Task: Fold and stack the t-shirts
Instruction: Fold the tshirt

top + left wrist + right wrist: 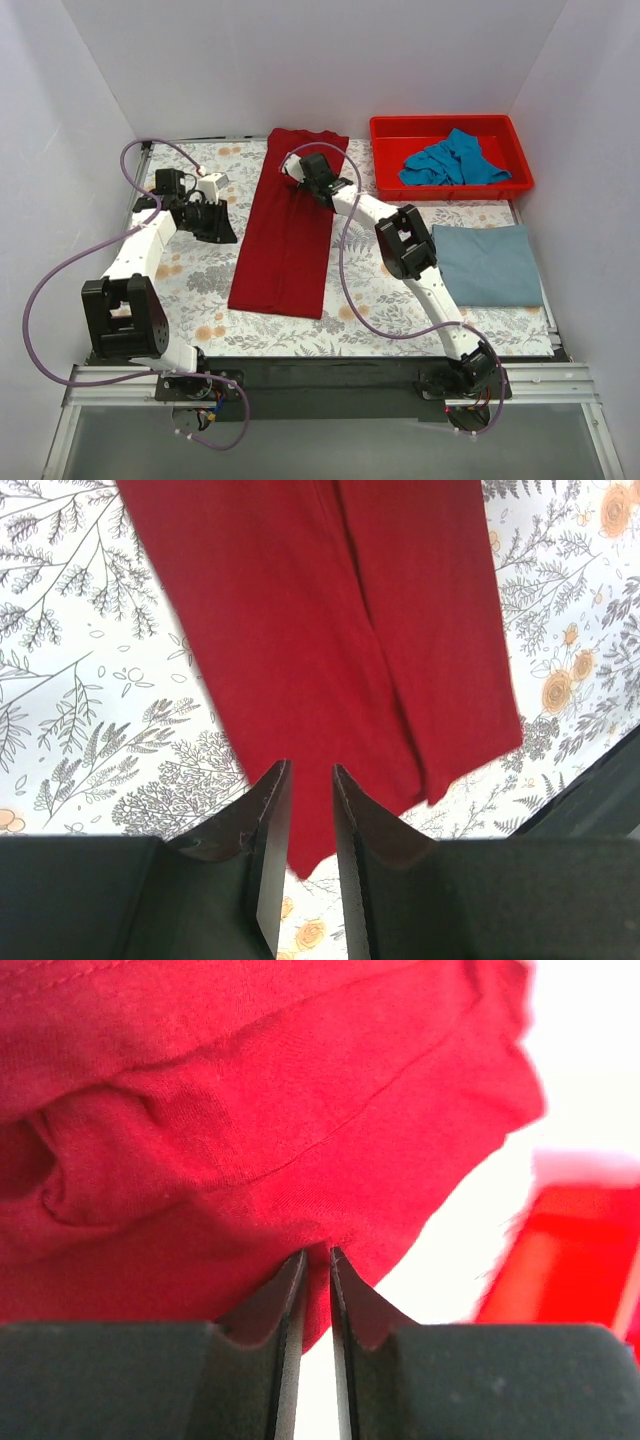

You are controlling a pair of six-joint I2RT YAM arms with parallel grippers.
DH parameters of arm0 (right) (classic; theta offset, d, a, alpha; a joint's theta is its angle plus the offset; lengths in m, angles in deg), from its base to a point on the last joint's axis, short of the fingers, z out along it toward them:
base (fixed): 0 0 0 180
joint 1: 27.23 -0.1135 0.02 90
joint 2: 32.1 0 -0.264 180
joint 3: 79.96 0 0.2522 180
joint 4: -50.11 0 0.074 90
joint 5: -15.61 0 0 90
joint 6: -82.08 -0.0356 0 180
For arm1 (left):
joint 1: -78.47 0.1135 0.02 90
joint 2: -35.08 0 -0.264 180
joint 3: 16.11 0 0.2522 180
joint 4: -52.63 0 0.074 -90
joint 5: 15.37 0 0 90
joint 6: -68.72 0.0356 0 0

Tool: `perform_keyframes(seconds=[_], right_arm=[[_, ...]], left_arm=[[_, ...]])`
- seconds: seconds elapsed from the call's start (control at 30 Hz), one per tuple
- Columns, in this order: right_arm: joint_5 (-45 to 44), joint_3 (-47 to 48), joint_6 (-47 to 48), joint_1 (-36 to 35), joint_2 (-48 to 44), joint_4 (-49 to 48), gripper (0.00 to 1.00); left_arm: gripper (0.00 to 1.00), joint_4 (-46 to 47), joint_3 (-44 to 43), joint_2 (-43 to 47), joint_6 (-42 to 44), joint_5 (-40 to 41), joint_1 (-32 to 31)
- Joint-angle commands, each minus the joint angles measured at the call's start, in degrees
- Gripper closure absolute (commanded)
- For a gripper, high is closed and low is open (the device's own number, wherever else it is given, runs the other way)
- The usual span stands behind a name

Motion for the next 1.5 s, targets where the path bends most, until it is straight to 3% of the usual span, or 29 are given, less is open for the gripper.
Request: perform_keyframes(seconds=[0.0,0.1,0.2,0.3,0.33,0.4,0.57,0.7,0.87,1.0,1.2,1.33,1.47], right_arm=[[-5.3,0.9,13.6,1.5,4.0,-17.0,0.78],[-4.8,1.9,16.2,2.2,1.6,-19.8,0.75],[-3.1,-3.4,16.3,2.7,-5.0,-20.0,0.71],[-0.9,-13.1,15.0,2.7,-14.0,-20.1,0.62],[0.4,-15.4,14.7,2.7,-18.3,-19.9,0.54],[0.5,-20.4,13.9,2.6,-21.7,-19.7,0.5],[1.1,-23.1,8.5,2.7,-29.6,-7.6,0.39],[7.9,-23.4,0.2,3.2,-34.3,4.9,0.28],[16.9,-26.1,-7.7,4.1,-40.9,13.2,0.02],[22.6,-29.6,-9.8,5.6,-46.5,17.0,0.02],[31.6,-37.6,-10.2,6.6,-57.7,17.7,0.02],[39.0,-42.6,-8.0,6.6,-64.6,16.1,0.02],[51.2,-50.4,-0.7,6.6,-74.6,10.1,0.02]], left_arm=[[0.78,-0.2,-0.3,1.1,3.4,-2.8,0.0],[0.77,1.7,1.2,1.5,6.9,-2.4,-0.2],[0.75,3.9,3.0,1.7,9.9,-0.8,-1.6],[0.75,5.3,4.9,-0.2,11.3,1.8,-5.6],[0.75,6.3,5.7,-0.4,11.6,2.4,-6.7],[0.75,8.5,8.0,-0.3,11.8,6.3,-10.5],[0.77,14.0,14.6,-1.4,11.2,12.3,-16.7],[0.8,14.2,15.5,-5.1,10.6,16.9,-19.5],[0.82,11.9,18.2,-7.6,11.1,19.3,-26.8],[0.86,9.9,20.1,-7.2,8.9,19.4,-34.6],[0.86,7.0,20.5,-1.8,7.4,16.4,-37.7],[0.75,7.4,19.5,14.4,9.7,11.9,-35.2],[0.2,8.6,16.8,29.7,12.5,7.3,-33.8]])
